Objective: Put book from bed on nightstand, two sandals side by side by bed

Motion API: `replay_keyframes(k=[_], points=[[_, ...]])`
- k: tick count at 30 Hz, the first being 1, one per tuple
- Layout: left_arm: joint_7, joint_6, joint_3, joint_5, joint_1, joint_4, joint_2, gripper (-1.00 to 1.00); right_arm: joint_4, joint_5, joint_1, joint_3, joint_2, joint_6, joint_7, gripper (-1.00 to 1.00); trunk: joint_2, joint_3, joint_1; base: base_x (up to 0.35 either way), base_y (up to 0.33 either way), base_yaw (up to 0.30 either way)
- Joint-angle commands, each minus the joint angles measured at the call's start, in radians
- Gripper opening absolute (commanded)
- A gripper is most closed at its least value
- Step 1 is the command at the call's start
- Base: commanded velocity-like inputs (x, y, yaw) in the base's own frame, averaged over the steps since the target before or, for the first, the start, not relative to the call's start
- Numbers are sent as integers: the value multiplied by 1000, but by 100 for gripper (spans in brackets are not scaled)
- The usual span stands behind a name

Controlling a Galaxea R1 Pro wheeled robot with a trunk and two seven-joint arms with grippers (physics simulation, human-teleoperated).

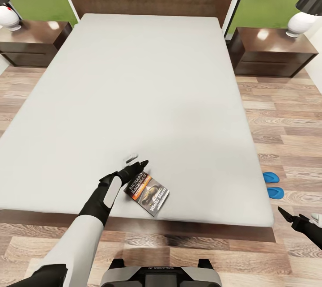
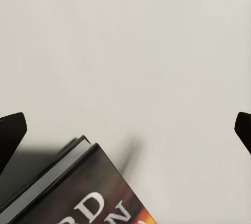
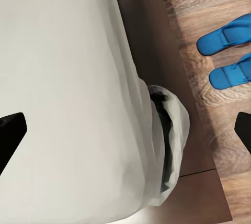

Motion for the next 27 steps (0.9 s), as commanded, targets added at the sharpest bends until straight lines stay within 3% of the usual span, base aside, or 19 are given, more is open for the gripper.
replay_keyframes(k=[1,15,27], points=[[-4,8,6,5,0,-1,-1,100,2,-6,-1,0,0,0,6,100,0,0,0,0,0,0],[-4,7,7,5,0,-1,-2,100,2,-6,-1,0,0,0,6,100,0,0,0,0,0,0],[-4,7,7,5,1,-1,-1,100,2,-6,-1,0,0,0,6,100,0,0,0,-103,0,0]])
